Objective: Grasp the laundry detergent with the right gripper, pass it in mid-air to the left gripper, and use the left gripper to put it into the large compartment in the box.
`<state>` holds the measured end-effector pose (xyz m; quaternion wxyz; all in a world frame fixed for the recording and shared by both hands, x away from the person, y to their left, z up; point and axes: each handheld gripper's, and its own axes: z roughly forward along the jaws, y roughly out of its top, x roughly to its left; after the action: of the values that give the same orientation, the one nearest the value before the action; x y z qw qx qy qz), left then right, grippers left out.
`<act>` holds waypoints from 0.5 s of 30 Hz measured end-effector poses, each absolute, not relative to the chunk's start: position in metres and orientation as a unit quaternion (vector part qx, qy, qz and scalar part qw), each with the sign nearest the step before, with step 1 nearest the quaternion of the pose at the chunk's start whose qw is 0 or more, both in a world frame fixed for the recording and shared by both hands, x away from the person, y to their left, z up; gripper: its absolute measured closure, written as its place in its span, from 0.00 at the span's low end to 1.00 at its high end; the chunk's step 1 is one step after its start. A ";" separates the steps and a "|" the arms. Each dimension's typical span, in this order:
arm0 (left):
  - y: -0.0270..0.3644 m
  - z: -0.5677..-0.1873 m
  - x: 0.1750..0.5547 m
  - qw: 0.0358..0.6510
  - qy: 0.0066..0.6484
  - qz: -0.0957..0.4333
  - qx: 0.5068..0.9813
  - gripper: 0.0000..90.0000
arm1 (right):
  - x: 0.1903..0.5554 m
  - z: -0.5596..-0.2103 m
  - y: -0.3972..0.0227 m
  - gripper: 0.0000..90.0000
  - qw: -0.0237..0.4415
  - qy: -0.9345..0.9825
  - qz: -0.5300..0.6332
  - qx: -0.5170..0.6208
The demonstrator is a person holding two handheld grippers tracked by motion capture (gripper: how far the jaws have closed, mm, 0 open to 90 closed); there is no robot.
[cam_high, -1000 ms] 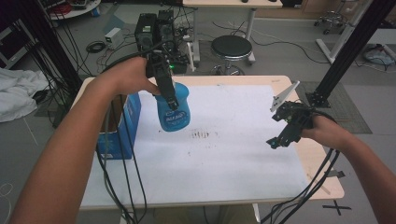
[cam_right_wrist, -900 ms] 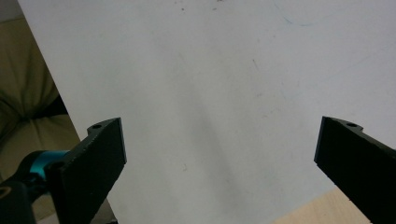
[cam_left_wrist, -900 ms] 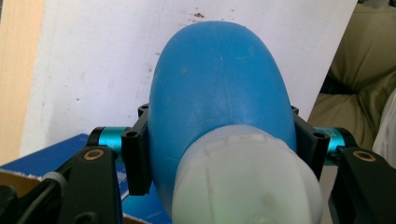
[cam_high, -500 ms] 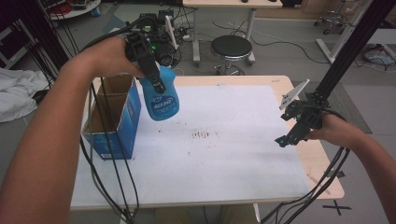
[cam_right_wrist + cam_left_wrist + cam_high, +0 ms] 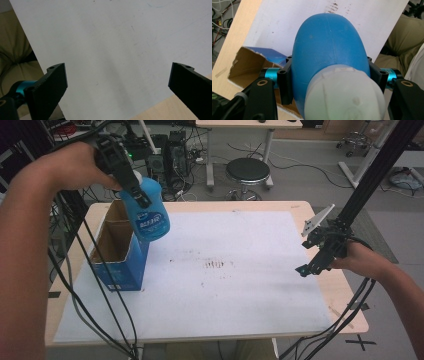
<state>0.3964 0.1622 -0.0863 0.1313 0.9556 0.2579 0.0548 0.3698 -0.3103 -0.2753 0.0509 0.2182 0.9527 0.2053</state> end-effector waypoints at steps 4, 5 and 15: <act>0.181 -0.082 0.392 0.137 0.266 0.062 0.952 0.42 | 0.371 -0.275 -0.311 0.01 0.055 0.952 0.207 0.221; 0.185 -0.081 0.391 0.140 0.270 0.064 0.950 0.42 | 0.372 -0.275 -0.311 0.01 0.055 0.951 0.208 0.221; 0.228 -0.081 0.384 0.137 0.300 0.083 0.940 0.42 | 0.373 -0.275 -0.311 0.01 0.062 0.950 0.208 0.224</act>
<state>0.3838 0.2285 -0.0807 0.1373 0.9404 0.2999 0.0826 0.3728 -0.3114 -0.2753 0.0615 0.2239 0.9501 0.2081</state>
